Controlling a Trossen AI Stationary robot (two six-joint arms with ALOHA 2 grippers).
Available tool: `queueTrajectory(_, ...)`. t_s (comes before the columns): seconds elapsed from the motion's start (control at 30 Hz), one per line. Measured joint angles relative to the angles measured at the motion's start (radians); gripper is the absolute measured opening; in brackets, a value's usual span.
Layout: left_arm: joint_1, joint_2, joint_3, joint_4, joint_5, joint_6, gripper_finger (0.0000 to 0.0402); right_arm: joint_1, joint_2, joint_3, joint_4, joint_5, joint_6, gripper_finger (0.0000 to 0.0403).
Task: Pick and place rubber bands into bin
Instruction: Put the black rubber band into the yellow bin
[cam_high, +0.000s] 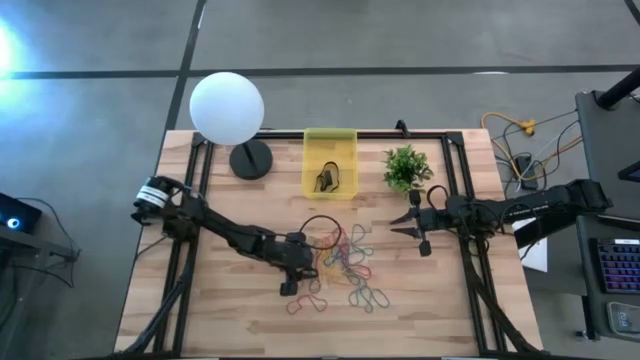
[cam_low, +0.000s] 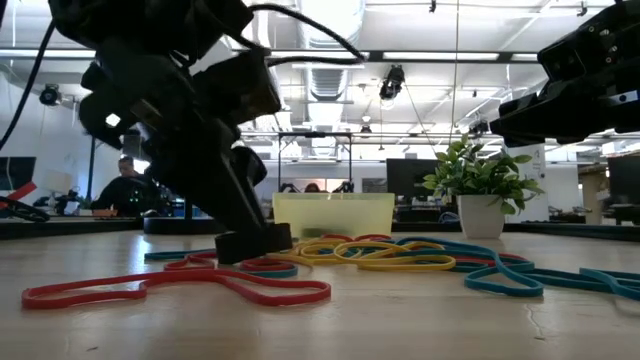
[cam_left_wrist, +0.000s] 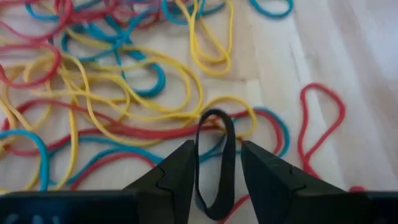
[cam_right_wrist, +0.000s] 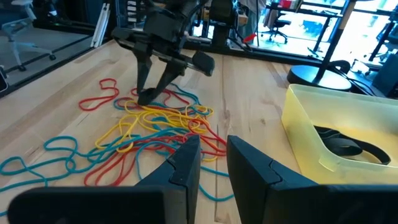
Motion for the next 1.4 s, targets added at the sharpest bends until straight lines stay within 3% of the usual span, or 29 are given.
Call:
queueTrajectory(0.23,0.0,-0.004,-0.001,-0.006,0.0,0.005,0.0104,0.0,0.0,0.0,0.0,0.001,0.0,0.0068)
queueTrajectory(0.5,0.0,-0.004,-0.003,-0.014,-0.003,0.037,0.0007,0.0,0.0,0.0,0.0,0.001,0.0,0.0068)
queueTrajectory(1.03,0.0,-0.029,0.015,-0.014,-0.051,0.114,0.0001,0.0,0.0,0.0,0.0,0.002,0.0,0.0068)
queueTrajectory(1.2,0.0,-0.063,0.018,-0.012,-0.137,0.163,0.0,-0.001,0.0,0.0,0.0,0.002,0.0,0.0068)
queueTrajectory(1.4,0.006,-0.113,0.018,-0.01,-0.337,0.265,0.0,0.0,0.0,0.0,0.0,0.002,0.0,0.0068)
